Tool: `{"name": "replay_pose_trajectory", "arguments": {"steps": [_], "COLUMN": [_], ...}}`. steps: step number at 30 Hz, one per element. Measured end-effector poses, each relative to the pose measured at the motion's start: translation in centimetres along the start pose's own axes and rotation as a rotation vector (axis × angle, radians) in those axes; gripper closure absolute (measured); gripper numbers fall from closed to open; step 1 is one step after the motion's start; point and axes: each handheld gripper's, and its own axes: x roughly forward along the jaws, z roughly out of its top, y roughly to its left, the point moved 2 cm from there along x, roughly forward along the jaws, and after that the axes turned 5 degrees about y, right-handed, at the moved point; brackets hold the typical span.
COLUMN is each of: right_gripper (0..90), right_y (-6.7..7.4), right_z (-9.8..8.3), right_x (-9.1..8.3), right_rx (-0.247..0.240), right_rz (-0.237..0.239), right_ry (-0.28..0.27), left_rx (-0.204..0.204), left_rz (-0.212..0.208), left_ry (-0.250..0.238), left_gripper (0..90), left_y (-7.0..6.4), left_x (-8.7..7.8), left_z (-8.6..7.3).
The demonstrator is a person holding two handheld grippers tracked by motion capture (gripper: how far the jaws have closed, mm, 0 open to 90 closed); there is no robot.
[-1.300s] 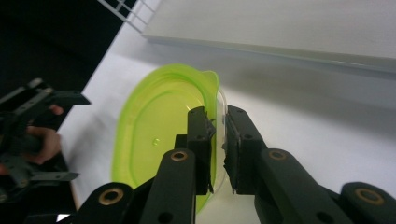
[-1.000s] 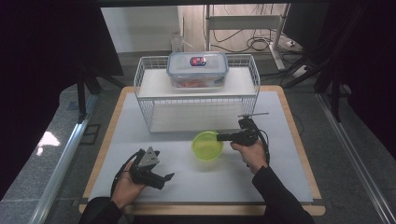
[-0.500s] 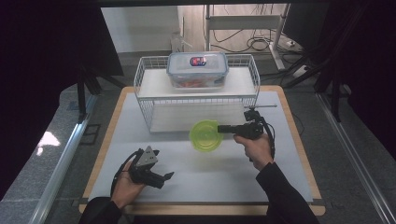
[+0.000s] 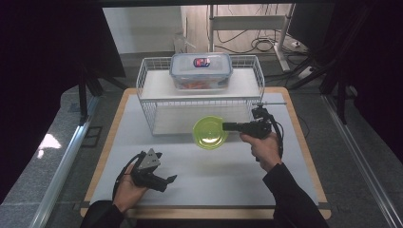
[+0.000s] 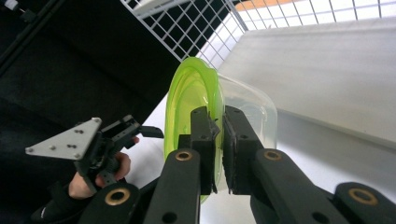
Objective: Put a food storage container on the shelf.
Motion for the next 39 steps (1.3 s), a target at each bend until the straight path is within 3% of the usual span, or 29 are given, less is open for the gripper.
{"name": "replay_pose_trajectory", "arguments": {"steps": [13, 22, 27, 33, 39], "right_gripper": [84.0, 84.0, 84.0, 84.0, 84.0], "right_y": [3.5, 5.8, 6.7, 6.8, 5.9], "right_z": [3.1, 7.1, 10.1, 13.7, 16.6], "right_x": [-3.0, -4.7, -5.3, -5.5, -4.4], "right_rx": [-0.037, -0.053, -0.048, -0.03, 0.019], "right_rz": [0.065, 0.102, 0.095, 0.061, 0.032], "right_ry": [-0.075, -0.133, -0.175, -0.217, -0.244], "left_rx": [0.002, 0.003, 0.003, -0.002, 0.002], "left_rz": [0.006, 0.002, 0.0, -0.005, -0.008], "left_ry": [-0.002, -0.002, 0.0, -0.004, -0.006], "left_gripper": [3.0, 3.0, 3.0, 3.0, 3.1], "left_y": [0.0, 0.0, 0.0, 0.1, 0.1], "left_x": [0.0, 0.0, 0.0, -0.1, -0.1], "left_z": [0.0, 0.0, 0.0, 0.0, 0.0]}}
